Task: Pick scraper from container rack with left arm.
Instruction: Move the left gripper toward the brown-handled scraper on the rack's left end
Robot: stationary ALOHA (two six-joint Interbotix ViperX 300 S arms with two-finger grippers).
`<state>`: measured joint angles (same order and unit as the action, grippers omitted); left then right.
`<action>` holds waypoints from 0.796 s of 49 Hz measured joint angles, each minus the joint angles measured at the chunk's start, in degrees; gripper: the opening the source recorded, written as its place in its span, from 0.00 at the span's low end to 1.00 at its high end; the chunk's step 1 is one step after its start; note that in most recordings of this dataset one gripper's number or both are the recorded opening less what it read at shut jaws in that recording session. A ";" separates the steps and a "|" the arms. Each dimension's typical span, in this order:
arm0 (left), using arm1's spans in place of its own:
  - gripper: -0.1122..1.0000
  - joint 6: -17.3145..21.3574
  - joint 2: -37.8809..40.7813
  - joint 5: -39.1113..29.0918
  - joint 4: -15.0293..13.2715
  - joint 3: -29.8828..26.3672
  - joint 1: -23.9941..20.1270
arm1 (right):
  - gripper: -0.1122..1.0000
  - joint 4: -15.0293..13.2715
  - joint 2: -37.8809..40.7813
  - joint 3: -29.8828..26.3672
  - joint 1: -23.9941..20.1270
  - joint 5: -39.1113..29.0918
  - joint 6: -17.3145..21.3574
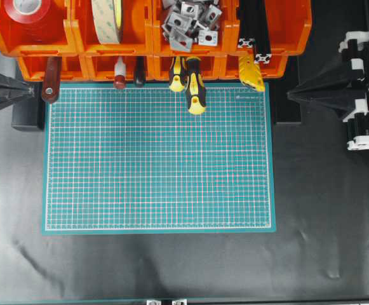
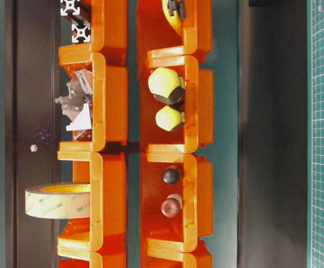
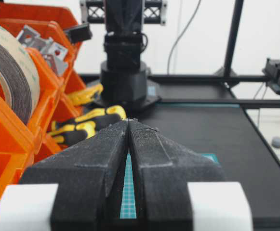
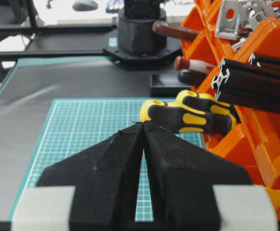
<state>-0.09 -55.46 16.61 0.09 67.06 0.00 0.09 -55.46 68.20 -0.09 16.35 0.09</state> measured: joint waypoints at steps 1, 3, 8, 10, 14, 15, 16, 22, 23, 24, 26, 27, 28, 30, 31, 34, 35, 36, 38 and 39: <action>0.16 0.00 0.00 0.00 0.00 0.00 0.00 | 0.12 0.00 0.00 0.00 0.00 0.00 0.00; 0.15 -0.26 0.09 -0.53 0.35 -0.26 0.26 | 0.13 0.00 0.00 0.00 0.00 0.09 0.26; 0.10 -0.97 0.18 -8.70 2.02 -3.87 1.23 | 0.11 1.32 -0.09 0.00 0.00 0.09 1.67; 0.10 -0.62 0.18 -12.22 2.20 -5.71 1.32 | 0.11 1.67 -0.09 0.00 0.00 0.09 2.64; 0.10 0.09 0.18 -19.42 2.46 -9.76 1.32 | 0.11 1.93 0.00 0.00 0.00 0.09 4.04; 0.10 0.53 0.18 -21.27 2.55 -10.81 1.32 | 0.11 1.93 0.00 0.00 0.00 0.09 4.39; 0.10 0.79 0.26 -22.94 2.64 -11.95 1.32 | 0.11 1.93 0.00 0.00 0.00 0.09 4.66; 0.10 2.81 0.35 -34.01 2.72 -19.07 2.64 | 0.11 1.93 0.09 0.00 0.00 0.09 5.54; 0.10 3.25 0.44 -36.56 2.81 -20.65 3.16 | 0.11 1.93 0.09 0.00 0.00 0.09 5.63; 0.10 3.34 0.44 -38.85 2.81 -21.88 3.52 | 0.11 1.93 0.09 0.00 0.00 0.09 5.71; 0.10 3.52 0.62 -43.68 2.81 -24.35 4.04 | 0.11 1.93 0.09 0.00 0.00 0.00 5.89; 0.10 3.52 0.70 -46.05 2.81 -25.49 4.39 | 0.11 2.02 0.09 0.00 0.00 0.09 5.89; 0.10 3.52 0.97 -48.52 2.90 -26.63 4.75 | 0.11 2.02 0.09 0.00 0.00 0.09 5.89; 0.10 3.52 1.58 -53.53 2.90 -29.00 5.63 | 0.11 2.02 0.09 0.00 0.09 0.00 5.98; 0.10 3.52 2.02 -55.72 2.99 -30.06 6.06 | 0.11 2.02 0.09 0.00 0.09 0.09 5.98; 0.10 3.52 3.25 -60.91 3.52 -32.34 7.03 | 0.11 2.02 0.18 0.00 0.26 0.09 5.98; 0.10 3.52 3.69 -61.96 3.78 -32.87 7.12 | 0.11 2.02 0.09 0.00 0.35 0.09 5.98; 0.10 3.60 4.13 -62.75 4.22 -33.40 7.03 | 0.11 2.02 0.09 0.00 0.35 0.09 5.98; 0.10 3.60 4.92 -63.90 5.01 -34.01 6.59 | 0.11 2.11 0.09 0.00 0.35 0.09 5.98; 0.10 3.60 5.19 -64.25 5.54 -34.19 6.33 | 0.11 2.11 0.09 0.00 0.44 0.09 5.98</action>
<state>3.52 -50.27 -47.64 5.63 32.87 6.33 2.20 -55.37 68.20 0.35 16.44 6.06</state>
